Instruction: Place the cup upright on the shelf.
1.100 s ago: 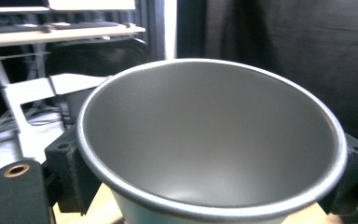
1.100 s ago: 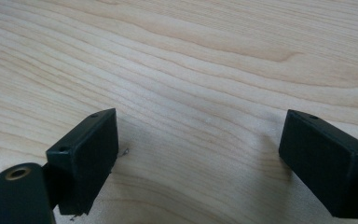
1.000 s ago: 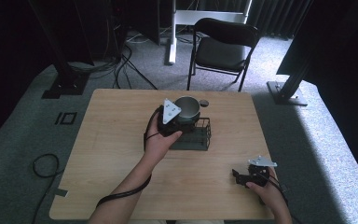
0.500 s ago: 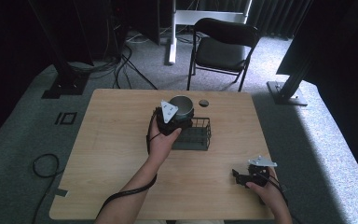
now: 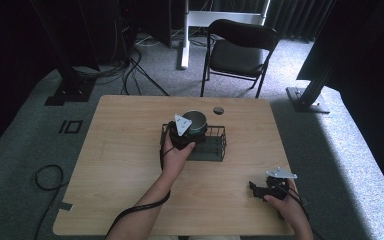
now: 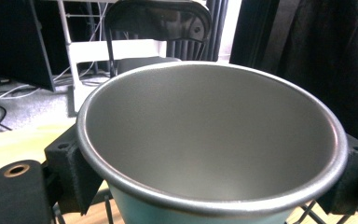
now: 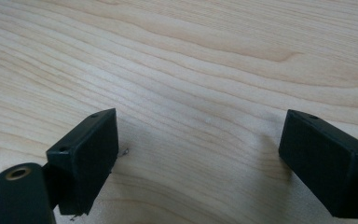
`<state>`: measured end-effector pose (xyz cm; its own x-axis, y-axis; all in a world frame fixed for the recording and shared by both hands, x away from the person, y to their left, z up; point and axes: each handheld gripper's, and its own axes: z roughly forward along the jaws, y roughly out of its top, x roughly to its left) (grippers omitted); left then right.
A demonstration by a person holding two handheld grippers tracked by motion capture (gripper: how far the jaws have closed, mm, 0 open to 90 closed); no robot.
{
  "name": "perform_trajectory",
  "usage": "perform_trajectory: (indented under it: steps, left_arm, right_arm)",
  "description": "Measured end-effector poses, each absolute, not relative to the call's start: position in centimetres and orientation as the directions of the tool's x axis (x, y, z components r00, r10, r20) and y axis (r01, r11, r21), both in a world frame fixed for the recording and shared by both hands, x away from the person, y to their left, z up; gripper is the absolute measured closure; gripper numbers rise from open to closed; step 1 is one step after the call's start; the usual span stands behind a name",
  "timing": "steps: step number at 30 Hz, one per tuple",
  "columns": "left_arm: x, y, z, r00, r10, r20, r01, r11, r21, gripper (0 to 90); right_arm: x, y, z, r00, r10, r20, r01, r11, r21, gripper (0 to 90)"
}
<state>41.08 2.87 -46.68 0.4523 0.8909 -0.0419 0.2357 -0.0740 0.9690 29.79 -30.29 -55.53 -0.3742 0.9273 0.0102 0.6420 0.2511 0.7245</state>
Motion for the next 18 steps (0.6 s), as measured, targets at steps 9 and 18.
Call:
perform_trajectory:
  steps: [9, 18]
  left_arm:
    - [40.9, 2.2, -47.8, 0.449, 0.893, -0.003, 0.231, -0.113, 0.966, 13.2]
    - [40.8, 2.2, -48.3, 0.429, 0.903, 0.005, 0.238, -0.119, 0.964, 13.1]
  right_arm:
    - [29.8, -30.3, -55.5, -0.374, 0.927, 0.010, 0.642, 0.251, 0.725, 11.5]
    - [29.8, -30.3, -55.5, -0.374, 0.927, 0.010, 0.642, 0.251, 0.725, 11.5]
